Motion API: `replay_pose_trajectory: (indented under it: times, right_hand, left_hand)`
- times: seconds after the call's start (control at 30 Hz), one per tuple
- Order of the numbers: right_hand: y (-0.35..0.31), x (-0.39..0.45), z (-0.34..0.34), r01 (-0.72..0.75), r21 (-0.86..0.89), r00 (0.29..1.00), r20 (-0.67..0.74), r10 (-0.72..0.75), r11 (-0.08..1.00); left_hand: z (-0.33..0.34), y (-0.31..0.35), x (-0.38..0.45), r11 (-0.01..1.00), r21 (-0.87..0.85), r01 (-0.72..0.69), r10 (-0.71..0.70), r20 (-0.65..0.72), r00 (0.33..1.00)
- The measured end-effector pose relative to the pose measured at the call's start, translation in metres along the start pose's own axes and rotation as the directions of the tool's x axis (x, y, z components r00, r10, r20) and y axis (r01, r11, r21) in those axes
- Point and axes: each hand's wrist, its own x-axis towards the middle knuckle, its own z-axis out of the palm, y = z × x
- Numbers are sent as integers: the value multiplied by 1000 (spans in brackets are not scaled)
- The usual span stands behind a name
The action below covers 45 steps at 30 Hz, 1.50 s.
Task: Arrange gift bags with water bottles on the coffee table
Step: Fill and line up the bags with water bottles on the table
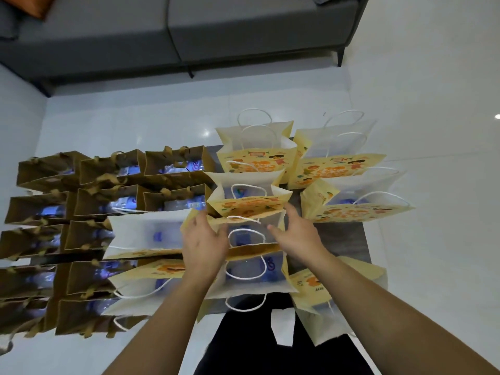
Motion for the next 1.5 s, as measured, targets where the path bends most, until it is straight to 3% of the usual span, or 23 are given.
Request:
replay_pose_trajectory:
  times: [0.1,0.2,0.37,0.5,0.6,0.83,1.03,1.2,1.37,1.5]
  right_hand:
    - [-2,1,5,-74,-19,993,-92,72,997]
    - [-4,5,5,-122,-23,972,-205,114,992]
    - [-8,10,1,-68,-166,979,-202,34,984]
    - [-11,14,-3,-184,28,959,-212,185,983]
    - [-12,23,-10,-201,48,954,-215,206,978]
    - [4,28,-18,-140,19,944,-298,139,990]
    - [23,16,-13,-76,97,972,-215,95,992]
    - [36,-7,-23,-7,75,964,-263,27,997]
    - [61,-32,-37,120,-38,949,-288,-125,992]
    - [78,-57,-42,270,-68,933,-226,-278,960]
  left_hand:
    - [3,-7,-1,990,134,-50,54,-22,998]
    - [6,-9,0,997,79,-22,23,-19,1000]
    - [6,-5,10,989,142,-41,39,16,999]
    - [2,1,22,985,167,-43,37,36,999]
    - [0,8,31,976,208,-68,57,61,997]
    - [2,19,42,984,160,-83,80,24,997]
    - [5,16,33,981,147,-128,129,3,992]
    - [0,14,5,994,39,-101,101,3,995]
    - [-3,10,-45,993,-113,-34,19,-130,991]
    - [10,2,-96,988,-152,7,-44,-241,970]
